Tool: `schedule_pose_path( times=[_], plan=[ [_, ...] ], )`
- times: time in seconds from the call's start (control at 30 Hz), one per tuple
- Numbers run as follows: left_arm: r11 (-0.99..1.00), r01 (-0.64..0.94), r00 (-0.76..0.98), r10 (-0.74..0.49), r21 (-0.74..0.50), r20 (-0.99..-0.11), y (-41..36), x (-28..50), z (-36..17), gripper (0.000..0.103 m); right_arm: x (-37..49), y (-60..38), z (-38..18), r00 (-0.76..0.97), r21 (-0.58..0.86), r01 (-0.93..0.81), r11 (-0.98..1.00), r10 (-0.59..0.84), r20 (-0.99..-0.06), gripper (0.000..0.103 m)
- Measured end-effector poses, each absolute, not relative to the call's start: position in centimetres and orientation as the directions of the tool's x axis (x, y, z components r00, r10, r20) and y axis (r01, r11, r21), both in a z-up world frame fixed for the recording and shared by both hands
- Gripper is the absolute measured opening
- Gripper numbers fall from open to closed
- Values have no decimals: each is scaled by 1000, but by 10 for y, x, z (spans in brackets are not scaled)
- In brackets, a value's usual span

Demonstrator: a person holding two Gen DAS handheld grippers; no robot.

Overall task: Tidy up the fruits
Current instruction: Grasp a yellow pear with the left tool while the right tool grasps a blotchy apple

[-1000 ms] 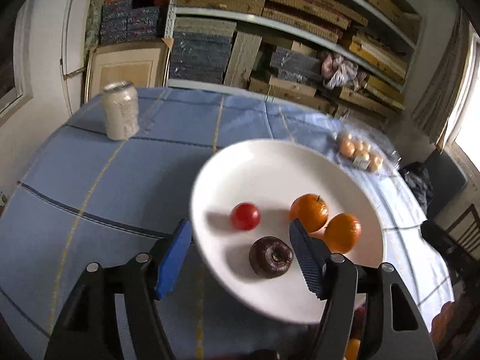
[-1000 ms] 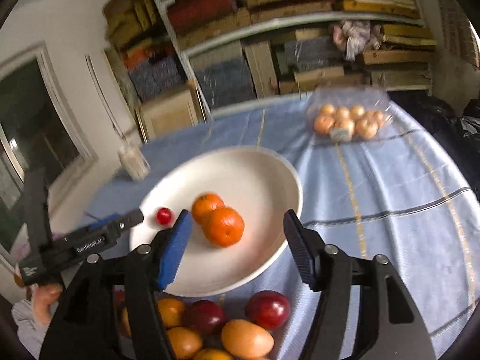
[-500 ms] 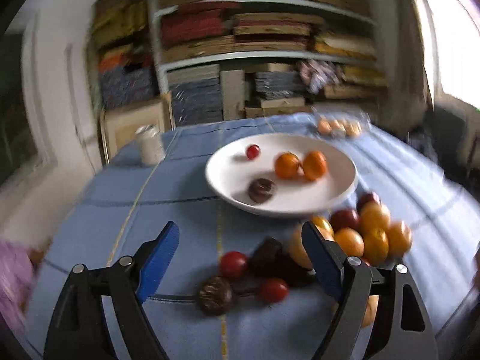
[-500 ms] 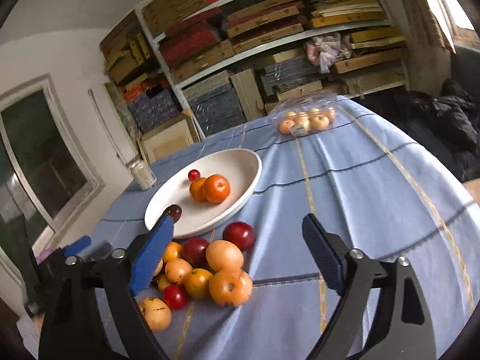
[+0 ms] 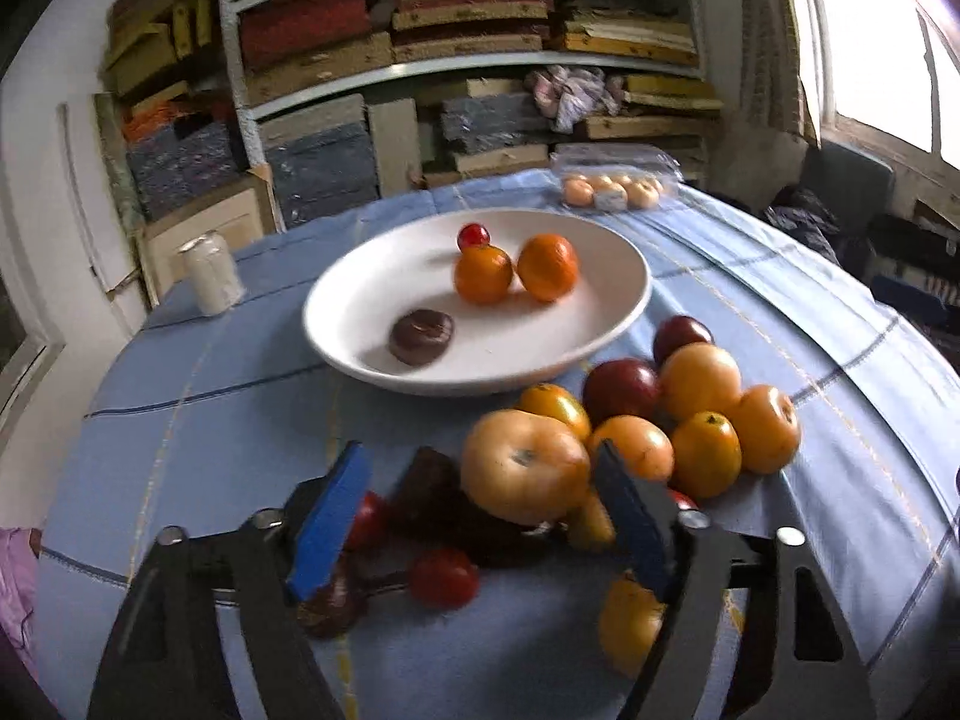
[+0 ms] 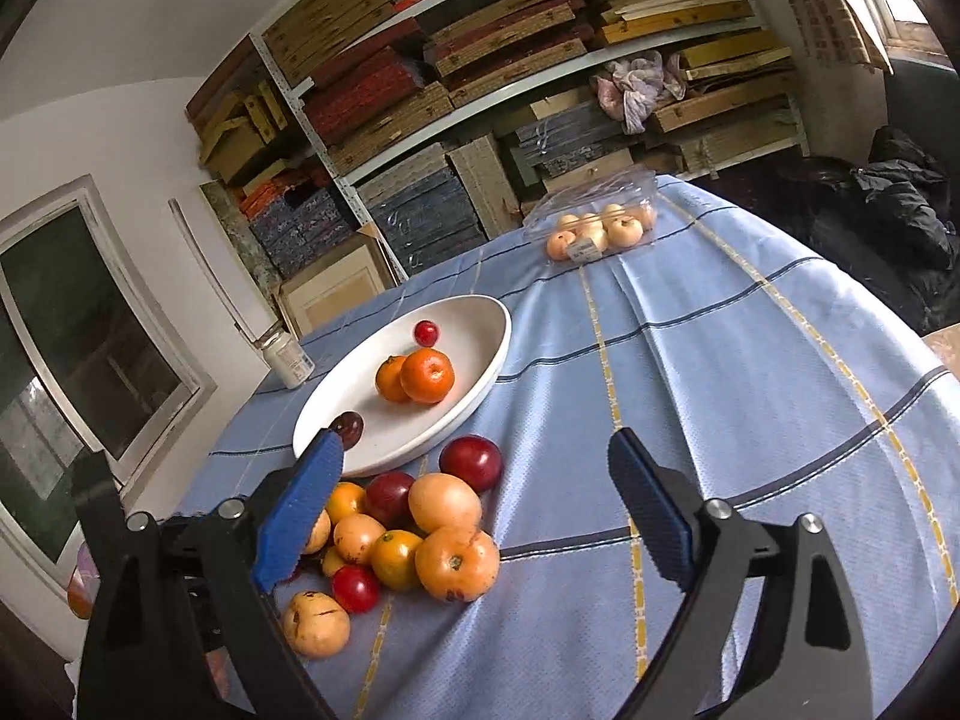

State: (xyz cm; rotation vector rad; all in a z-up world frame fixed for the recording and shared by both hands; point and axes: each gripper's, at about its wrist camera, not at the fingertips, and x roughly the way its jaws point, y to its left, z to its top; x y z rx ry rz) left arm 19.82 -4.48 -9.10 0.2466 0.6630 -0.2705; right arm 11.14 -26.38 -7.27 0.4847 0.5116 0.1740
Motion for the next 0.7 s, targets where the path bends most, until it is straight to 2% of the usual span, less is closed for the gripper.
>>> schedule_pose_path(
  times=[0.07, 0.2, 0.37, 0.43, 0.5, 0.7],
  plan=[
    [927, 341, 744, -165, 156, -648, -52, 202, -97, 58, 111, -263, -72, 861, 486, -44, 873, 279, -425, 88],
    [922, 359, 737, -183, 147, -650, -58, 205, -99, 45, 111, -261, -73, 854, 477, -45, 878, 282, -437, 88],
    [933, 351, 738, -225, 77, -637, -46, 202, -94, 45, 122, -243, -85, 791, 387, -51, 921, 274, -548, 86],
    [939, 338, 751, -231, 60, -618, -39, 198, -87, 45, 123, -228, -91, 750, 323, -89, 942, 277, -600, 68],
    [947, 320, 762, -239, 29, -602, -29, 194, -81, 45, 123, -217, -97, 727, 274, -112, 955, 267, -632, 55],
    [956, 292, 762, -253, -33, -596, -12, 193, -75, 45, 125, -196, -113, 681, 213, -157, 964, 262, -684, 55]
  ],
)
